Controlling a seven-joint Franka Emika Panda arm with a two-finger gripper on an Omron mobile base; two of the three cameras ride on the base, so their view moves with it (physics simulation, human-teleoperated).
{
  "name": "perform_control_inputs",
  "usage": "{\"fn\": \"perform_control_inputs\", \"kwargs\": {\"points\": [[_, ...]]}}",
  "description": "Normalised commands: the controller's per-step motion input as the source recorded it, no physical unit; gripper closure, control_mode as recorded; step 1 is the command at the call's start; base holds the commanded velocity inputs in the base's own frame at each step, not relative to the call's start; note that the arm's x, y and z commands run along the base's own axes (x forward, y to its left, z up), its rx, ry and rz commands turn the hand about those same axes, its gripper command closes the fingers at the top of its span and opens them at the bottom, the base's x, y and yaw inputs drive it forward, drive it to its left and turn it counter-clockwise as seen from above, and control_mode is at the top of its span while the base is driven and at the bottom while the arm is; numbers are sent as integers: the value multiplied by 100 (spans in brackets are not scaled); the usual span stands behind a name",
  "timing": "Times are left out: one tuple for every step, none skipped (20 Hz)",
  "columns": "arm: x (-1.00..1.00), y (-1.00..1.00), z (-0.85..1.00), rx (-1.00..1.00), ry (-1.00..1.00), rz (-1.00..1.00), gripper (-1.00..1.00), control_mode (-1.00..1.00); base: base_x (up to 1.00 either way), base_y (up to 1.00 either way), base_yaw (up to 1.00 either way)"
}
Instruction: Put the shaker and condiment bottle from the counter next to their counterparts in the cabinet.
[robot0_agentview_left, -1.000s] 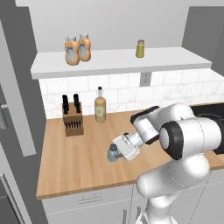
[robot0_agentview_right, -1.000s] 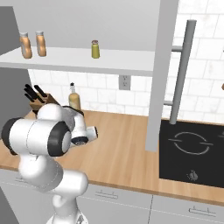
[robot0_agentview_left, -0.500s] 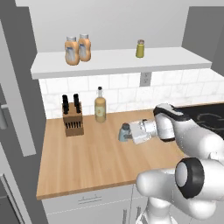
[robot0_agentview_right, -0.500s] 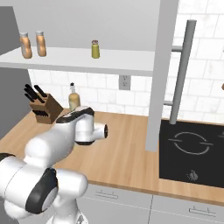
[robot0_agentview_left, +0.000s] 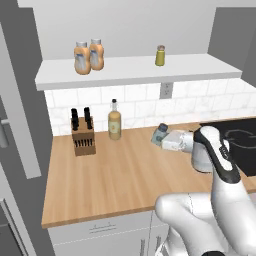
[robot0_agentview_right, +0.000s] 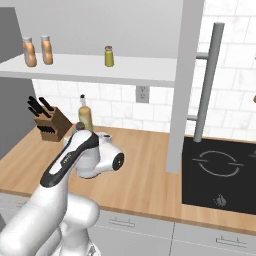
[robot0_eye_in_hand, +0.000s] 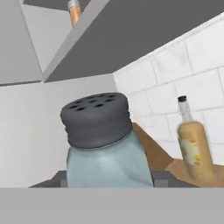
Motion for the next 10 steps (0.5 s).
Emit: {"fn": "perform_control_inputs", "kwargs": {"points": [[0,-29,83,0,0,-39,100,-100,0,0,0],[0,-25,84,0,0,-37,100,-100,0,0,0],[-1,-25,79,0,0,-36,100,-100,0,0,0],[-8,-17,69,0,0,-33,100,-100,0,0,0],[-6,-23,74,0,0,-32,100,-100,0,0,0],[-14,-26,75,0,0,-31,100,-100,0,0,0],[-21,-31,69,0,0,-29,100,-100,0,0,0],[-33,-34,62,0,0,-28,100,-100,0,0,0],[-34,-38,67,0,0,-27,100,-100,0,0,0],[-33,-38,69,0,1,-27,100,-100,0,0,0]]}}
